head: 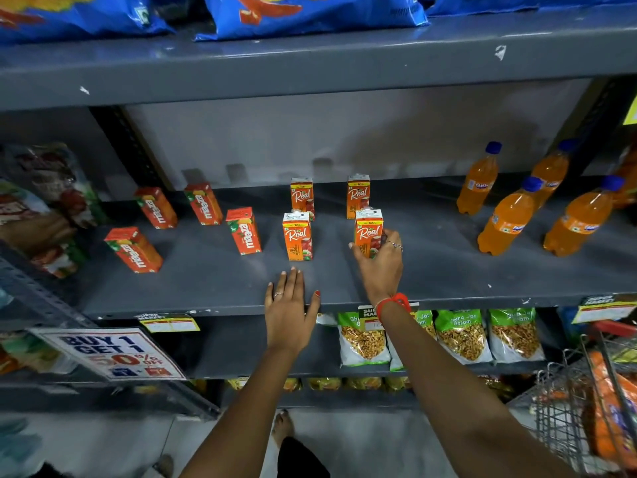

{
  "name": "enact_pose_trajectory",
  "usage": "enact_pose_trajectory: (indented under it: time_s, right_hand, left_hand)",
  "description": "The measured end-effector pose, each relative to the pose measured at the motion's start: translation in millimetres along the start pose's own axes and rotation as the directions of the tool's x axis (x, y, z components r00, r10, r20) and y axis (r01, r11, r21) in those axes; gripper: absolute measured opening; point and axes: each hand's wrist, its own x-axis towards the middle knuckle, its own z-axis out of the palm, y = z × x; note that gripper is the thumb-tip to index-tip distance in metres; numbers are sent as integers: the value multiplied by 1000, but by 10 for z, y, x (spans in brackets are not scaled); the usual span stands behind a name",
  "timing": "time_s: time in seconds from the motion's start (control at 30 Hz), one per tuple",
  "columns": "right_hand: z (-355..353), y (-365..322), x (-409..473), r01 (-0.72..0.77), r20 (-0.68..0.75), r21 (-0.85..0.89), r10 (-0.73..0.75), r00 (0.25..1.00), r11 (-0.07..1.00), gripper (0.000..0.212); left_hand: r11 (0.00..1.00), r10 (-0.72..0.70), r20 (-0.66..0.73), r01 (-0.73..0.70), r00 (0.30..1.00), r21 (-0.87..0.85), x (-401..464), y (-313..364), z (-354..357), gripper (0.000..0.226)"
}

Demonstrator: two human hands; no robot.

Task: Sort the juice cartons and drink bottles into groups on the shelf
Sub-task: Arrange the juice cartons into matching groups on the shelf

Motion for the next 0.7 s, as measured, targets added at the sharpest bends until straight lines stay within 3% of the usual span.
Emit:
enact_pose_trajectory:
  time_s: [0.17,0.27,0.33,0.53,0.6,0.7]
  right_hand:
    - [-43,19,-132,-48,-53,43,50,997,998,78]
    - [-67,-13,-364,47,-141,45,-40,989,998,66]
    - [-59,7,-556,45,-121,46,-39,992,998,55]
    - [305,-229,-971,170,161,125,-189,969,977,25]
    - [538,-422,-1017,171,289,136,-204,935,976,35]
    - [1082,-869,-1106,132,442,150,-186,877,980,70]
  left_hand:
    - [999,13,24,-14,1000,30,17,21,-40,70]
    - [994,-6,37,2,999,113,62,-69,-113,74]
    - [990,-66,57,58,996,130,-3,-213,-156,77]
    - [970,-222,55,215,974,113,-55,-917,-411,75]
    - [966,-240,79,230,968,114,-28,-1187,-511,72]
    - [959,-268,61,260,961,117,58,-1726,-727,73]
